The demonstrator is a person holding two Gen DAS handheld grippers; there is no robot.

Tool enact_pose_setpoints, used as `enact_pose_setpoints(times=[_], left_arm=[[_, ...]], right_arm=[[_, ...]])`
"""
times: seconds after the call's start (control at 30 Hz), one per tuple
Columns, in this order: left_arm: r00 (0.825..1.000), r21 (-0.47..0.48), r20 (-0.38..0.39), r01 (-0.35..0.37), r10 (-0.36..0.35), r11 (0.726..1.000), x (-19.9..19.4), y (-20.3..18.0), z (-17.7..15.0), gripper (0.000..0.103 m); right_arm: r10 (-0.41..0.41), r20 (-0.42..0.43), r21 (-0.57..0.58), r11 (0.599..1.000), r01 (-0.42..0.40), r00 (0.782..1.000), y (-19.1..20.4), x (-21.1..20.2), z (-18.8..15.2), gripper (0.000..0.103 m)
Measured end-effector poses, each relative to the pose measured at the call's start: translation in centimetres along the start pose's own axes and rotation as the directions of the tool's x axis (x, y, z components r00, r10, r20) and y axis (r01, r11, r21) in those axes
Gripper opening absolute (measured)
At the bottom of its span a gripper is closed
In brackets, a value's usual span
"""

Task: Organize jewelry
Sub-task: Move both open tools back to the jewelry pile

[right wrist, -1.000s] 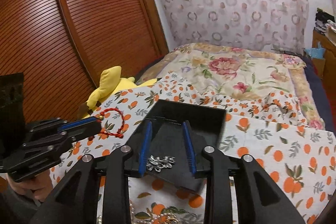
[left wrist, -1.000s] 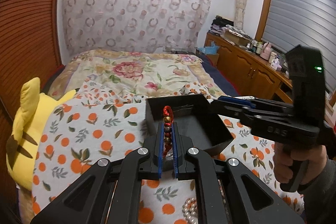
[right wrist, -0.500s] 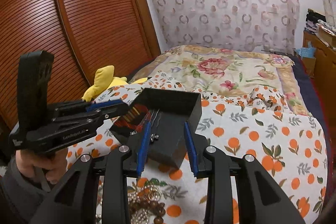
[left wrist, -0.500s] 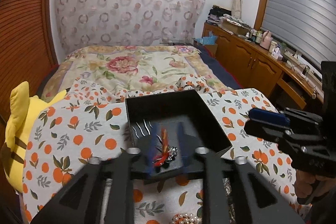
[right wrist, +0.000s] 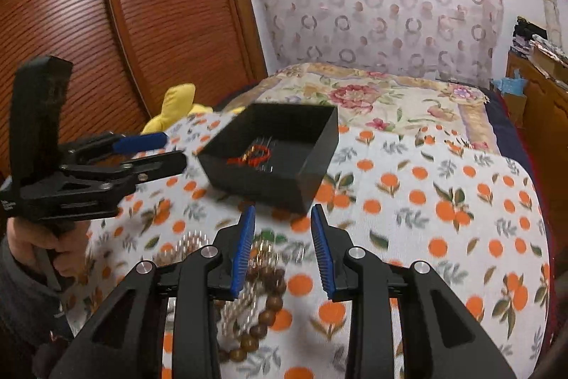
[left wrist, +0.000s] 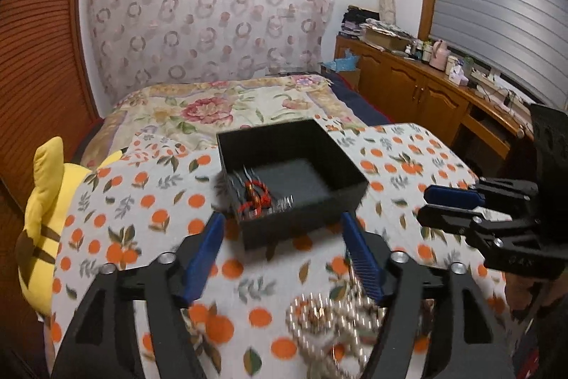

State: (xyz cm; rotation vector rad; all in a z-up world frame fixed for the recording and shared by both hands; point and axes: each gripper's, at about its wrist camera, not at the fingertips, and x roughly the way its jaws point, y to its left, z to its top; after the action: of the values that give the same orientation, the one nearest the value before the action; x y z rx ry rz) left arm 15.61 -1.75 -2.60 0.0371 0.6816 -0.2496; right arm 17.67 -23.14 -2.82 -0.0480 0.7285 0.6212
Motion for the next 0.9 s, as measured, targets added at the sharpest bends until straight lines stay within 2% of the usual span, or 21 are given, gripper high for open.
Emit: enact_pose_setpoints(times=[0.5,0.63,0.9], left_arm=[[0.996,-0.03,-0.078,0.049,-0.051,0.998,-2.6,-0.4,-6.9,0.07],[0.989,-0.065,-0.122,0.076,-0.083,0.995,-1.8,-0.2,-7.6,0.05],[0.978,-0.111,-0.162,0.111,-0.128,0.988,-0.3,-0.2,-7.8,0.033]], right_arm=[[-0.052,-0.134,-0.057,0.997,0.044,0.99,1.7,1.5,-4.3,0.035],[-0.077,-0.159,-0.066,0.996,0.067,0.984,1.8,2.2,-4.7,0.034],[-0.1,-0.164,-0.074,0.993,0.089,0.981,2.1,2.5,-5.0,0.034]])
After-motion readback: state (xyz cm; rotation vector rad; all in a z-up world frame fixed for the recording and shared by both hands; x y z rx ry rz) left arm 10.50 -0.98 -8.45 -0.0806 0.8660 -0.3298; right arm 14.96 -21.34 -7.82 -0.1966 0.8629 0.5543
